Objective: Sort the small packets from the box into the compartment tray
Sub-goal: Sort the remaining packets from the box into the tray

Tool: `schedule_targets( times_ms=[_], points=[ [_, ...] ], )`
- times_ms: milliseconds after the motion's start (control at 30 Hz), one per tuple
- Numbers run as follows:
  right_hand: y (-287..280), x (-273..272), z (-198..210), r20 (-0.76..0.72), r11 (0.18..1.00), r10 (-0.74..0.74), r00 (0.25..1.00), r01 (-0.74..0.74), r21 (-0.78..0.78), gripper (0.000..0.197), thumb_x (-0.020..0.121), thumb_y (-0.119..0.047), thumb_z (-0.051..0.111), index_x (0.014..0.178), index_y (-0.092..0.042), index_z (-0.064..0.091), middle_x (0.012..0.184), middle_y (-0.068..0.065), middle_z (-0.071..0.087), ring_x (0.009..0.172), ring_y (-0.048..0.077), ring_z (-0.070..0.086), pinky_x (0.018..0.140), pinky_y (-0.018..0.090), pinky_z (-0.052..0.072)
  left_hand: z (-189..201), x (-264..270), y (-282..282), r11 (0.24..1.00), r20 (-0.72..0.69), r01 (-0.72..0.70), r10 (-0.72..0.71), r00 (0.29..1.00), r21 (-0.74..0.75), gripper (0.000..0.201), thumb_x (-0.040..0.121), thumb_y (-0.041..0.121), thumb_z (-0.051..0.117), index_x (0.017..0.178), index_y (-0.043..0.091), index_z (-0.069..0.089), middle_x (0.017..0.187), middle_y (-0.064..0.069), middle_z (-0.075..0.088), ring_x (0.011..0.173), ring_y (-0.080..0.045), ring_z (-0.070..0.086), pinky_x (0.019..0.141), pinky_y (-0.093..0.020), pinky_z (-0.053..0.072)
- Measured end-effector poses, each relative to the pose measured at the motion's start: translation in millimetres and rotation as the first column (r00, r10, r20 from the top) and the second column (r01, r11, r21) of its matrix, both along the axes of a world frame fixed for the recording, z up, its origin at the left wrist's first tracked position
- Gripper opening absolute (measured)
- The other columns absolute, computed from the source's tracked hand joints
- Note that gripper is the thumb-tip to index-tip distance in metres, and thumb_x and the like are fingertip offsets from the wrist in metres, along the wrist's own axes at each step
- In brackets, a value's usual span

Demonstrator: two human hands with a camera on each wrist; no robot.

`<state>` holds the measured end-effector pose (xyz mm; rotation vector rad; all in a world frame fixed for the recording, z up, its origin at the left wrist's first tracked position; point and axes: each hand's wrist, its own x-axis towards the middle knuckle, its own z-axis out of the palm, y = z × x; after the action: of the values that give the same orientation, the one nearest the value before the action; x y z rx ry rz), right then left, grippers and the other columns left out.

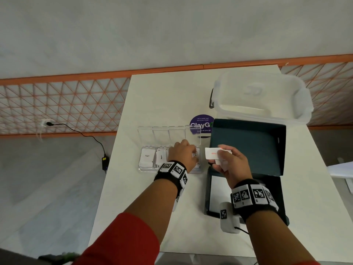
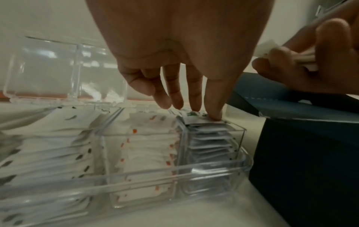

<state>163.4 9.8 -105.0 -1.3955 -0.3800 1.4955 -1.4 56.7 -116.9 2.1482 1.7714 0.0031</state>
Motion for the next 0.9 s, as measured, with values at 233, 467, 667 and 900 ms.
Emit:
schedule_targets(
  times_ms=[233,467,667,900],
  points=[
    [6,-2,8,-0.072,0.996,0.083,0.994,-0.082,0.019,0.021,0.093,0.001,0.056,0.103,-0.012,0.069,0.090,0.014,0.077,0.075,0.032,0.074,0.054,0.030,0.058,11,-3,2,0.999,0.136,-0.051,0.050,0.990,0.009,0.026,0.086,0.031,0.060,0.110,0.021,0.062,0.117,-0.002,0.052,0.104,-0.023,0.051,0.091,-0.038,0.041],
    [8,-20,10,0.034,0.993,0.115,0.993,-0.116,0.027,0.017,0.092,0.000,0.061,0.103,-0.010,0.068,0.091,0.015,0.075,0.065,0.023,0.072,0.049,0.025,0.053,39,-26,-2,0.961,0.643,-0.247,0.268,0.717,-0.124,0.009,0.089,0.018,0.058,0.095,0.021,0.064,0.086,0.013,0.061,0.072,-0.001,0.056,0.065,-0.013,0.043],
    [15,-44,16,0.160,0.962,0.250,0.955,-0.264,0.074,0.018,0.087,-0.001,0.069,0.102,-0.011,0.066,0.066,0.011,0.070,0.050,0.015,0.061,0.044,0.023,0.047,52,-45,-1,0.962,0.706,-0.113,0.259,0.659,-0.247,0.017,0.075,0.010,0.077,0.081,0.022,0.067,0.082,0.006,0.071,0.076,-0.006,0.066,0.077,-0.023,0.055],
    [16,-52,18,0.095,0.979,0.181,0.979,-0.189,0.073,0.027,0.082,-0.001,0.074,0.105,-0.012,0.065,0.080,0.012,0.075,0.060,0.015,0.065,0.044,0.021,0.045,49,-65,-3,0.954,0.709,-0.202,0.300,0.639,-0.222,0.022,0.085,0.001,0.064,0.085,0.021,0.073,0.084,0.007,0.069,0.073,0.000,0.064,0.061,-0.010,0.050]
  ],
)
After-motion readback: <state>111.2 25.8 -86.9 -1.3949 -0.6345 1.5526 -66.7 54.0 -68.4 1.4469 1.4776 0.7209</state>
